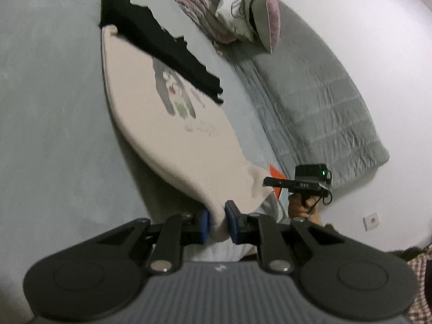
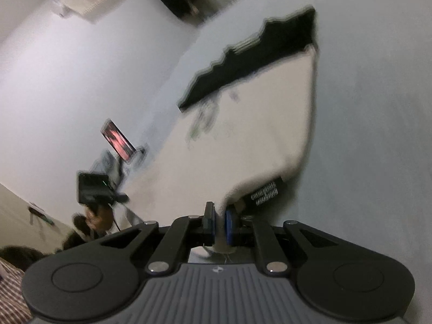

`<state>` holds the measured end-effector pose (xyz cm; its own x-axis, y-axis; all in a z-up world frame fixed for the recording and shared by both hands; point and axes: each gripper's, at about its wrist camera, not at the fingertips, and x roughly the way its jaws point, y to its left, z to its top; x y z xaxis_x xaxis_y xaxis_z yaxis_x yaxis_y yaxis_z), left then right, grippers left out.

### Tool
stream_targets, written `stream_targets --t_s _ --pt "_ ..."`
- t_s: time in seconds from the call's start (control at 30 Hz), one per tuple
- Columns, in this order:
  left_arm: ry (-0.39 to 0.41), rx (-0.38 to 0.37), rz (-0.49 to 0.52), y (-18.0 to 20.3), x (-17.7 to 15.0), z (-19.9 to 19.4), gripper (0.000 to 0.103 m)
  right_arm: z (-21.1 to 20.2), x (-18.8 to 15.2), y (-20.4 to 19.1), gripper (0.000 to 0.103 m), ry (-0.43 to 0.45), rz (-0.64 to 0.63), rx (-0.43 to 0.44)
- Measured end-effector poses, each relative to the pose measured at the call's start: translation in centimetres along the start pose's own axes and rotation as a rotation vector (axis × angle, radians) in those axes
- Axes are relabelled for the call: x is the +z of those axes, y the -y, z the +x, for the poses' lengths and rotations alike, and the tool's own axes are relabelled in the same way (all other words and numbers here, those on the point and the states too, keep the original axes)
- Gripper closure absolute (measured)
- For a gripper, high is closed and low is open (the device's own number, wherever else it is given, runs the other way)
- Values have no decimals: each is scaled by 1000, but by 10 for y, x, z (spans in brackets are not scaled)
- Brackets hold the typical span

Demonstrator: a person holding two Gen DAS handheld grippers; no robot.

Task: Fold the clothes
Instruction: 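Grasp the cream shirt hem with the left tool while the right tool grasps it too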

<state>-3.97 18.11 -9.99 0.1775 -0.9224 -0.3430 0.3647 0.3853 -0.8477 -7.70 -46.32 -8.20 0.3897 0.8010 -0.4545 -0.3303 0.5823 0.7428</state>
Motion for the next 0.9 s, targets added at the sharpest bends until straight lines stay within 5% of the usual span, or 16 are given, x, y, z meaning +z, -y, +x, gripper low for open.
stream_targets --t_s 0.5,0.9 --pt "350 26 -307 -45 46 9 89 16 39 40 93 267 324 -105" --pt "413 84 -467 -78 65 30 90 32 49 70 92 309 546 -100"
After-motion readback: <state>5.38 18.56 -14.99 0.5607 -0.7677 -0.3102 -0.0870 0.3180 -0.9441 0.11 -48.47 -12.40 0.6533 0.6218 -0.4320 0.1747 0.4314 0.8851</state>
